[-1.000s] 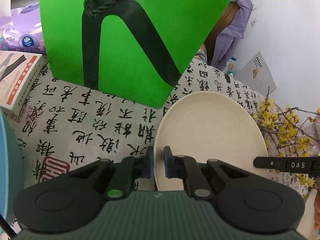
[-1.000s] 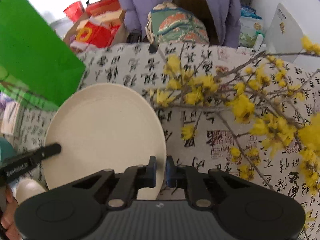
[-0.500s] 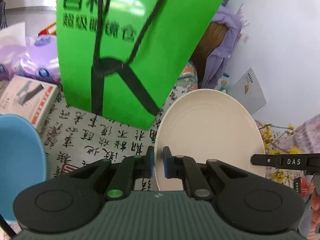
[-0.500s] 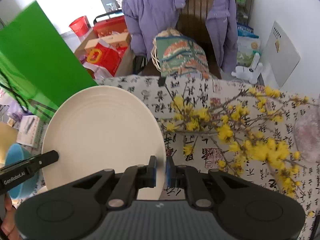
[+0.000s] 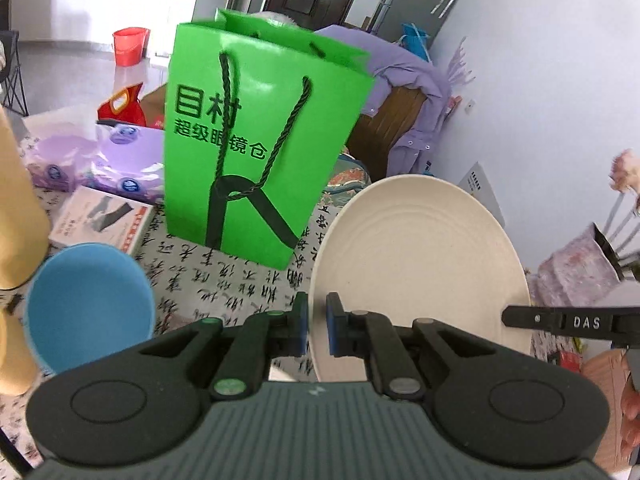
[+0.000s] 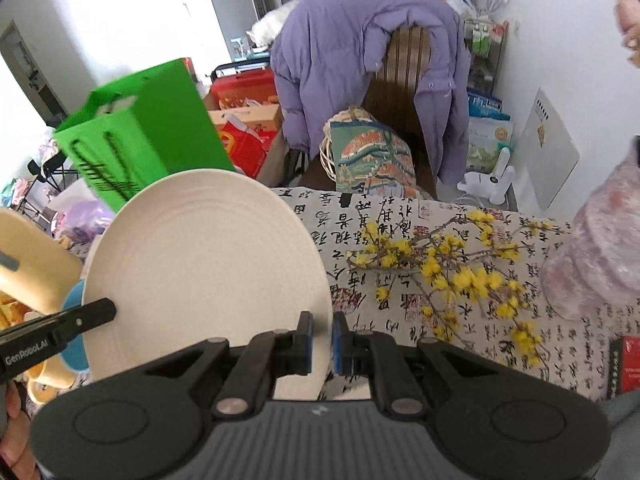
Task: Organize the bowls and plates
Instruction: 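Lift the cream plate with both grippers and carry it toward the table edge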
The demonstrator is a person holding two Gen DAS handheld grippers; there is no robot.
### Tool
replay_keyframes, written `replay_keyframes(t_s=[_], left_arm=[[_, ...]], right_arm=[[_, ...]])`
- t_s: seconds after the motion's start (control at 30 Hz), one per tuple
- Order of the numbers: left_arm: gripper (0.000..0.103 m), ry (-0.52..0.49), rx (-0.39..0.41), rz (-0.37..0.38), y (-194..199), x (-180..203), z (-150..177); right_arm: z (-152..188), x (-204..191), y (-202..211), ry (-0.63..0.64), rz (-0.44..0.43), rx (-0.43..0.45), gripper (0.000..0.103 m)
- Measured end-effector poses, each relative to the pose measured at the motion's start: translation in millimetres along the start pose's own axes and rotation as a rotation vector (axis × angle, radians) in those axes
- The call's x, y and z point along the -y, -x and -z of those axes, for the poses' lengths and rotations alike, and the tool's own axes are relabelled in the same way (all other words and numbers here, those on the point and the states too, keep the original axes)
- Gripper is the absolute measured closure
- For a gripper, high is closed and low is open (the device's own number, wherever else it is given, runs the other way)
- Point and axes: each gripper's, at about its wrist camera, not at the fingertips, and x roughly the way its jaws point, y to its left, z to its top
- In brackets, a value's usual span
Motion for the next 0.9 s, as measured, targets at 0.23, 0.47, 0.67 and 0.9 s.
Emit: replay_keyframes(t_s=[0.23,0.47,0.67,0.9], left_arm=[[0.094,-0.030,0.045,-0.019,72.0,-0.2,40.1],[0.094,-0.046,0.057,-0.041,130.5,-20.0,100.2],[0.093,-0.031,0.058,-0.078,160.1,-39.7,158.1],[0.092,-0.008,0.040,-0.097,180.6,-65.5,218.0]], right_arm=[[50.3,-24.3,53.6,0.022,-0.008,0.042,0.093],[119.8,-48.1,87.2,0.025,-0.061,0.062,0.093],[184.0,-71.1,100.3,0.056,-0.071,0.055,0.093],[250.3,-90.8,99.8,0.083,-0.078,0.036,0.093]])
